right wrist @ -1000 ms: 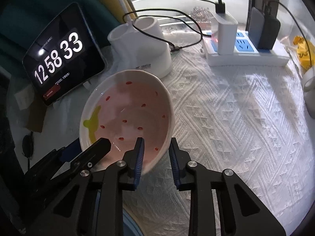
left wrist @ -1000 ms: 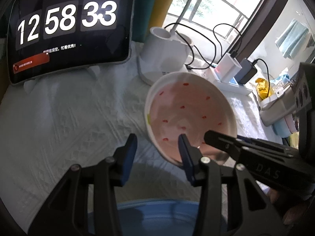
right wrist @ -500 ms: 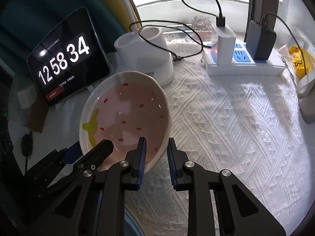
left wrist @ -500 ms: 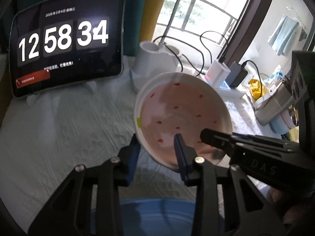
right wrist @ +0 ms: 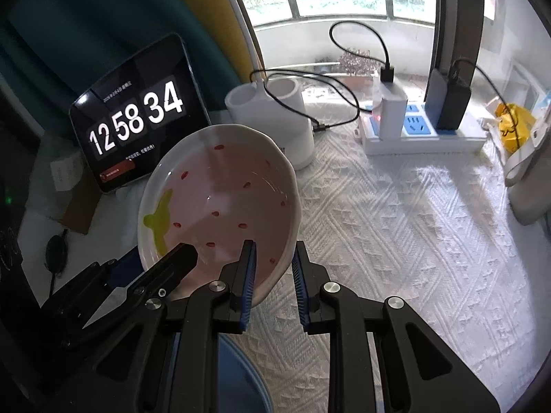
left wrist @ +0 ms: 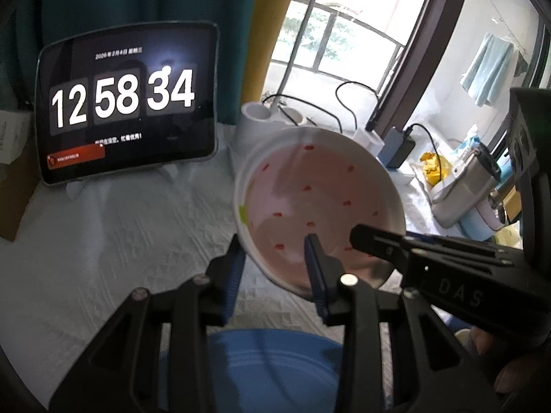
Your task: Organize plates and bowls
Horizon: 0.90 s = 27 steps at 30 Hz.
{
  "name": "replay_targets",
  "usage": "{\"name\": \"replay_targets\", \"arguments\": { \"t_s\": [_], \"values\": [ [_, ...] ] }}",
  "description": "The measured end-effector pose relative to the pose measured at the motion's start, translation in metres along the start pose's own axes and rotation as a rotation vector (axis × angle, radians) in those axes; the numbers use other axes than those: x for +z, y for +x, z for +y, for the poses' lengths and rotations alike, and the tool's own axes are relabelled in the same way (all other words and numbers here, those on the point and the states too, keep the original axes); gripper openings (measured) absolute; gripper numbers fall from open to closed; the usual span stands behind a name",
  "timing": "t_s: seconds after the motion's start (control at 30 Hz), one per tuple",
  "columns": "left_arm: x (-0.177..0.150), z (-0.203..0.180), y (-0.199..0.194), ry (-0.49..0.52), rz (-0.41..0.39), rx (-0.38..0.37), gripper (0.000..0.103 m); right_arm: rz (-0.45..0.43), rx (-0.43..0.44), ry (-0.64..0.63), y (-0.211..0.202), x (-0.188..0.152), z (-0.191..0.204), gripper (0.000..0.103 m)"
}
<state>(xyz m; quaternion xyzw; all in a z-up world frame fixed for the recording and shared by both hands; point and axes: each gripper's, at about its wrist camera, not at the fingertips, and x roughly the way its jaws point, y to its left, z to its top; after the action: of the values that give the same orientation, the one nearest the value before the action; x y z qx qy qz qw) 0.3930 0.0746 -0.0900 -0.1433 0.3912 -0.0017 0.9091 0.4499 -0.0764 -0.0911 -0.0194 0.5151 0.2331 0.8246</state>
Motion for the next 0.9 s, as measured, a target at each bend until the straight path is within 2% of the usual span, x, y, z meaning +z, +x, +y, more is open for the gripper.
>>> {"name": "replay_targets", "arguments": {
  "t_s": [0.9],
  "values": [
    [-0.019, -0.025, -0.068, 0.036, -0.079, -0.030, 0.035, -0.092, -0.008, -0.017, -0.072, -0.032, 0.012, 0.023]
  ]
}}
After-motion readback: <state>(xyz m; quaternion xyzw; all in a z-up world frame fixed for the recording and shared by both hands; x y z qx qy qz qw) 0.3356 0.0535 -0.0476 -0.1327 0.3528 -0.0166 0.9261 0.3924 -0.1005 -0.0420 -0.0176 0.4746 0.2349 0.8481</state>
